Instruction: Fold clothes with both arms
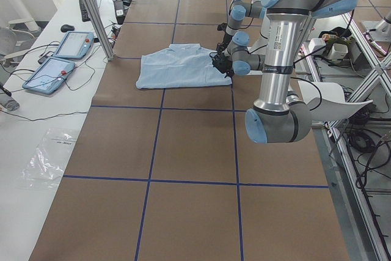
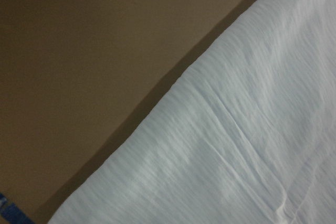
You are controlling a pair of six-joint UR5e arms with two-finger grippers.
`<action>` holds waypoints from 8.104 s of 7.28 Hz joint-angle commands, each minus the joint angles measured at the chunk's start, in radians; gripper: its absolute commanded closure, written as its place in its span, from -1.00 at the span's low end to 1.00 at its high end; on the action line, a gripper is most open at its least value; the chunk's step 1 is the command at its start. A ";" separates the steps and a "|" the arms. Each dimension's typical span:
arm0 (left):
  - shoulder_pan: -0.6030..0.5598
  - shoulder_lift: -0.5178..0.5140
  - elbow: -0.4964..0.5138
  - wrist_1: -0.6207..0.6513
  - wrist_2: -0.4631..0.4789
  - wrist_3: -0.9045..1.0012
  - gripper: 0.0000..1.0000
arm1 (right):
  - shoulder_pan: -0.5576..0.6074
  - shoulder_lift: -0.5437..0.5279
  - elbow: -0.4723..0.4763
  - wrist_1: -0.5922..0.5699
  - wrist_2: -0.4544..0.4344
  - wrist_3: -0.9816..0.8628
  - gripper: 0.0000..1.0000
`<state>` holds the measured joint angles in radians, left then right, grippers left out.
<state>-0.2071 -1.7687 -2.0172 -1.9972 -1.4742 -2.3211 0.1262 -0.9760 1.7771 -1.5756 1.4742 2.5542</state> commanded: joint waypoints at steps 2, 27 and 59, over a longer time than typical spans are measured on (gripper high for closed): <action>0.000 0.002 0.000 0.000 0.000 -0.001 -0.99 | 0.013 0.007 -0.015 0.025 0.000 0.000 0.48; 0.005 0.015 -0.190 0.144 -0.008 -0.057 1.00 | 0.064 0.032 0.097 -0.056 0.003 0.005 1.00; -1.174 0.173 0.354 -0.266 -0.811 2.033 -1.00 | 1.280 -0.427 -0.121 0.165 0.791 -2.034 -1.00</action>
<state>-1.2779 -1.6701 -1.6536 -2.2899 -2.1952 -0.4904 1.3012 -1.2844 1.5910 -1.3921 2.2457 0.7280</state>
